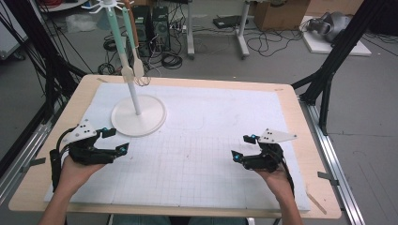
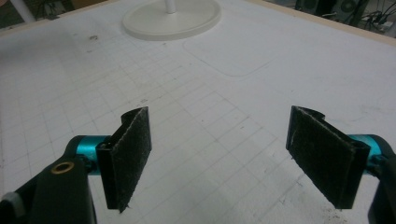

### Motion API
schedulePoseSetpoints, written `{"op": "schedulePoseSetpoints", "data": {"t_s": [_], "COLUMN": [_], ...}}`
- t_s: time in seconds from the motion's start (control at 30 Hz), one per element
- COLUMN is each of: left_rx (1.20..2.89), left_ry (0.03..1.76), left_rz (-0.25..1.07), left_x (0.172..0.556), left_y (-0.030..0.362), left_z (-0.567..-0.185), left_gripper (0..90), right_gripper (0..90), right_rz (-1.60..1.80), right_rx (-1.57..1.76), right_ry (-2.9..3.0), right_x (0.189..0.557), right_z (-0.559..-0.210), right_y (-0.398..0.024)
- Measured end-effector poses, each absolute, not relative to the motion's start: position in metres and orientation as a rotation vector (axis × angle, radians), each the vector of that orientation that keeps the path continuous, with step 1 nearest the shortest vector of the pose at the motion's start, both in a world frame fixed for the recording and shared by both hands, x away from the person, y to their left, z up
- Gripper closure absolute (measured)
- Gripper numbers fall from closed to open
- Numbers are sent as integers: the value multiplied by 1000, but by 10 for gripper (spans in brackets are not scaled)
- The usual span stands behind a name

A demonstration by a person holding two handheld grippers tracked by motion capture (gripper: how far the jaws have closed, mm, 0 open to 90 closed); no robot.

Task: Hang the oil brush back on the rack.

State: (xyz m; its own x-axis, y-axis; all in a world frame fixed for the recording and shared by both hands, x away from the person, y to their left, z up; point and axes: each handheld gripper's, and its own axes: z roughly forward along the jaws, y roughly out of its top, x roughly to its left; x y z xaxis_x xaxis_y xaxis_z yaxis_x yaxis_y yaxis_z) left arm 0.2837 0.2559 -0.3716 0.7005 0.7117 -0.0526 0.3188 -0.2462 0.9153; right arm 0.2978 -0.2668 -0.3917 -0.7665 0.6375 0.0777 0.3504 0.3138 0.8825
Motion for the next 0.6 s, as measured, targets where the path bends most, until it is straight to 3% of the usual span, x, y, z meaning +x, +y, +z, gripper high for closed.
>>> {"op": "schedulePoseSetpoints", "data": {"t_s": [0.6], "left_rx": [1844], "left_ry": [821], "left_rz": [466], "left_x": [278], "left_y": [257], "left_z": [-387], "left_gripper": [233], "right_gripper": [210], "right_rz": [1439], "right_rx": [901], "right_ry": [2305], "right_x": [301], "right_z": [-399], "right_y": [-268]}}
